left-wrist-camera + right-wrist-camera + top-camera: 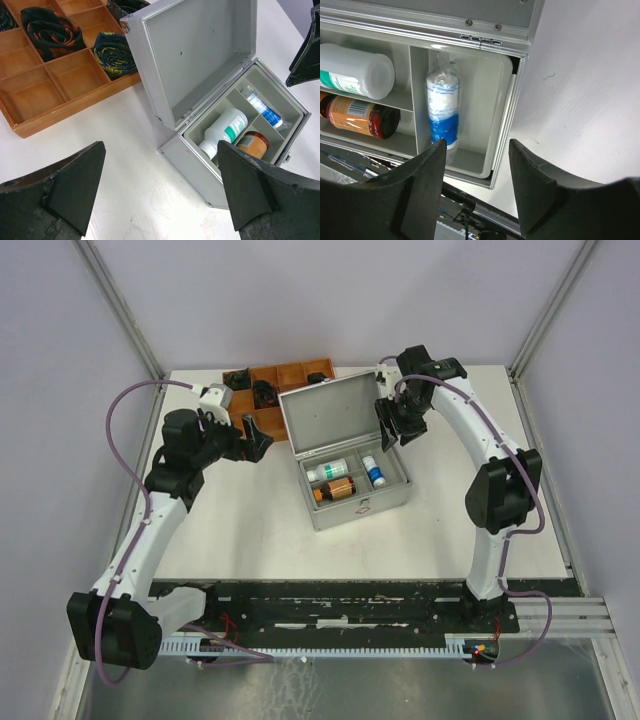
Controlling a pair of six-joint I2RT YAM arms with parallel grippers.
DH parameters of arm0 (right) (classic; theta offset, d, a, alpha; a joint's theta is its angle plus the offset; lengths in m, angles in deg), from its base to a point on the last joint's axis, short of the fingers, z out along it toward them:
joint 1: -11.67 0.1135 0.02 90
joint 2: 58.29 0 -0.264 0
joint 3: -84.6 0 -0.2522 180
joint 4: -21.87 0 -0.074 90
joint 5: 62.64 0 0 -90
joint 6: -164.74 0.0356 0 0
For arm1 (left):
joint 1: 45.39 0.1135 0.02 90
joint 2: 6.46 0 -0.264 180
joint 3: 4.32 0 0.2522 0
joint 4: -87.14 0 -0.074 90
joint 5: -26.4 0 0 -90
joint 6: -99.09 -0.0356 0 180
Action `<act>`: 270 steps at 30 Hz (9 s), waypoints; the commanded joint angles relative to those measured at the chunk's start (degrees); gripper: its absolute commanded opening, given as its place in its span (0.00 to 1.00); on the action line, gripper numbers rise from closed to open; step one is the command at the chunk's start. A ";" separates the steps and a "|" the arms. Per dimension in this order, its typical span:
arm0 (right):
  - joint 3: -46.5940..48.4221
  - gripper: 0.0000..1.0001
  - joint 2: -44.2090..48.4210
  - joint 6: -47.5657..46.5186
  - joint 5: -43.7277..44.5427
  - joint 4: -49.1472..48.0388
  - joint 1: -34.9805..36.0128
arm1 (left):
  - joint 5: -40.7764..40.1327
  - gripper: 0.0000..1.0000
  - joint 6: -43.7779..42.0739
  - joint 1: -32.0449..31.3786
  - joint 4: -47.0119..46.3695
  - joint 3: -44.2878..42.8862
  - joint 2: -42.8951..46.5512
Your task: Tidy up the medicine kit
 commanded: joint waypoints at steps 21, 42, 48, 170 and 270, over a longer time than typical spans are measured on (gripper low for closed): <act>-25.91 0.76 26.37 -4.02 6.52 -22.76 0.26 | 5.19 0.99 -5.77 0.12 -10.45 2.79 -0.61; -48.61 1.00 44.79 -6.58 6.77 -37.30 -2.76 | 9.92 0.99 19.97 -0.24 -37.42 -5.63 -27.74; -48.17 1.00 43.69 -5.82 5.52 -36.26 -4.06 | 15.29 0.99 23.51 -1.51 -43.97 -6.98 -32.39; -43.09 0.97 35.31 -25.09 -25.64 -47.70 -11.07 | 29.62 0.99 3.01 -11.81 -38.61 1.95 -16.70; -85.17 0.91 31.67 25.95 -25.07 -111.44 -0.89 | -16.18 0.99 -46.13 -40.29 -16.63 10.01 -12.56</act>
